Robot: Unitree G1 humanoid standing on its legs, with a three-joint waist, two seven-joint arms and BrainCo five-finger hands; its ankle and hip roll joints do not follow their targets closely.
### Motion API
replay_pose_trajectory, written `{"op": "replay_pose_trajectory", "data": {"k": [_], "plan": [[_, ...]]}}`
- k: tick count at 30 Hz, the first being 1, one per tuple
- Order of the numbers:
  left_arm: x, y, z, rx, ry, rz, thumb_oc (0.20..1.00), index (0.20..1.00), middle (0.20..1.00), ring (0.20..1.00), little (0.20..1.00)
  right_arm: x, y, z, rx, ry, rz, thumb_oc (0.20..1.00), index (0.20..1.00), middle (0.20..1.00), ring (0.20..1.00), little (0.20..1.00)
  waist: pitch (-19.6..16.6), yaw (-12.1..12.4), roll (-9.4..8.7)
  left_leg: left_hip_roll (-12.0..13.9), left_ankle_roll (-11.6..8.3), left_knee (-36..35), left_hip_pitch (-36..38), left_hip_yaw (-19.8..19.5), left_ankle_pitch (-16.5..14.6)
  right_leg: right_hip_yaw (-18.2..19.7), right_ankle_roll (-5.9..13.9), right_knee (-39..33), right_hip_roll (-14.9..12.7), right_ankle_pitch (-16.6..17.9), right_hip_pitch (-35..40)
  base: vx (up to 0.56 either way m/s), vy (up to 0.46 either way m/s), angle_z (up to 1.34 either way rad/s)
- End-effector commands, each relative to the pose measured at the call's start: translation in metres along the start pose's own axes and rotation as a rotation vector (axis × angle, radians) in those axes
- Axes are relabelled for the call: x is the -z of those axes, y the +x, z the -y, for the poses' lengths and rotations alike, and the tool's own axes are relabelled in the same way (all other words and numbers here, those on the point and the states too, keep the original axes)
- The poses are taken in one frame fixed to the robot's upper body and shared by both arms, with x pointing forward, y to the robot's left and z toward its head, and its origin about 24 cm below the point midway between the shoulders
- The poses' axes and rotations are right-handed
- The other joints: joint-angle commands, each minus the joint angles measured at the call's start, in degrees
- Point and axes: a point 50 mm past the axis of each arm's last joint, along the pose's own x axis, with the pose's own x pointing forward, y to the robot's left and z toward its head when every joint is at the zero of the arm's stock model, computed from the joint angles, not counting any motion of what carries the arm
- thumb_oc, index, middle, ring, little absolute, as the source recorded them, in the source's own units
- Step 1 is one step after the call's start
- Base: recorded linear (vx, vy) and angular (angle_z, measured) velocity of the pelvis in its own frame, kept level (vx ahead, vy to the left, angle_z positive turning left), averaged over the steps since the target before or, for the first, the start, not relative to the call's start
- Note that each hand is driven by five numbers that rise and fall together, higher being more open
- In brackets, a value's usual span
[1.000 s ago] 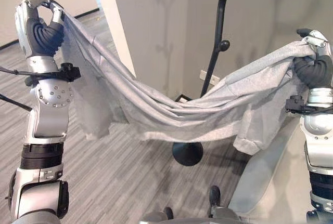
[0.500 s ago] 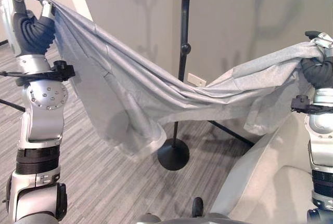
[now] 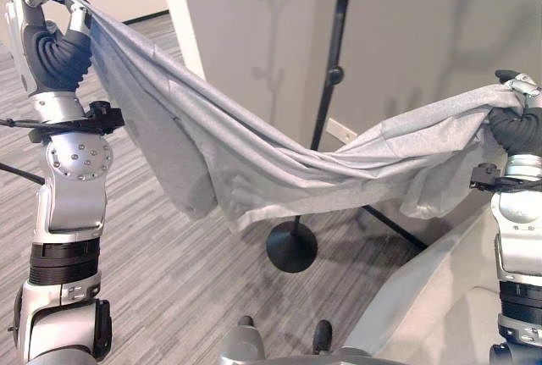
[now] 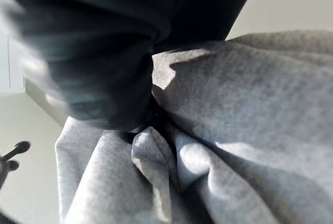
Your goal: Hang the clothes on the sofa on the clothes rack.
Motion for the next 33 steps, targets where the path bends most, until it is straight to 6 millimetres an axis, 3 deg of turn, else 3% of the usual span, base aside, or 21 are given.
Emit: {"op": "replay_pose_trajectory", "data": {"k": [1, 5, 9, 14, 17, 24, 33], "plan": [[-0.009, 0.01, -0.015, -0.064, 0.012, 0.076, 0.2, 0.2, 0.2, 0.2, 0.2, -0.033, 0.01, 0.017, 0.066, 0.026, 0.18, 0.2, 0.2, 0.2, 0.2, 0.2, -4.4, -0.2, 2.85, 2.1, -0.3, -10.8, 4.6, -0.4, 4.4, -0.7, -0.81, 0.5, 0.4, -0.2, 6.3, 0.06, 0.16, -0.31], [-0.013, 0.007, -0.016, -0.064, -0.023, 0.09, 0.2, 0.2, 0.2, 0.2, 0.2, -0.044, 0.007, 0.012, 0.029, 0.079, 0.225, 0.2, 0.2, 0.2, 0.2, 0.2, -4.7, -0.1, 2.35, 1.0, -0.3, -10.8, 5.8, 0.2, 4.0, -1.0, -0.72, 0.5, -0.8, 0.6, 6.6, 0.05, 0.143, -0.14], [-0.014, -0.014, -0.02, -0.066, -0.173, 0.048, 0.2, 0.2, 0.2, 0.2, 0.2, -0.038, 0.004, 0.015, 0.065, 0.097, 0.198, 0.2, 0.2, 0.2, 0.2, 0.2, -5.5, -0.3, 3.23, 0.4, -0.22, -10.8, 6.5, 0.5, 4.4, -1.6, -0.37, 0.5, -1.7, 1.1, 6.8, 0.04, 0.131, -0.03], [-0.017, -0.03, -0.03, -0.082, -0.28, 0.037, 0.2, 0.2, 0.2, 0.2, 0.2, -0.04, -0.001, 0.029, 0.14, 0.081, 0.21, 0.2, 0.2, 0.2, 0.2, 0.2, -6.3, -0.5, 4.12, 0.1, -0.18, -10.8, 6.6, 0.4, 4.7, -1.8, -0.24, 0.5, -2.0, 1.4, 6.7, 0.02, 0.066, -0.02], [-0.023, -0.035, -0.041, -0.149, -0.345, 0.055, 0.2, 0.2, 0.2, 0.2, 0.2, -0.053, -0.002, 0.041, 0.212, 0.065, 0.27, 0.2, 0.2, 0.2, 0.2, 0.2, -7.0, -0.4, 4.93, 0.0, -0.15, -10.8, 6.5, 0.3, 5.0, -2.1, -0.01, 0.5, -2.3, 1.4, 6.5, 0.02, 0.067, 0.0], [-0.035, -0.021, -0.065, -0.346, -0.309, 0.144, 0.2, 0.2, 0.2, 0.2, 0.2, -0.077, 0.002, 0.054, 0.326, 0.033, 0.375, 0.2, 0.2, 0.2, 0.2, 0.2, -8.1, -0.1, 5.56, -0.2, -0.06, -10.8, 6.4, 0.1, 5.1, -2.2, 0.46, 0.5, -2.6, 1.2, 6.5, 0.01, 0.011, -0.01], [-0.049, 0.007, -0.079, -0.437, -0.24, 0.246, 0.2, 0.2, 0.2, 0.2, 0.2, -0.091, 0.023, 0.067, 0.375, -0.072, 0.449, 0.2, 0.2, 0.2, 0.2, 0.2, -8.8, 0.3, 5.48, -0.2, -0.27, -10.8, 6.5, 0.2, 5.0, -2.7, 0.83, 0.5, -2.7, 1.1, 6.5, 0.0, 0.0, 0.0]]}}
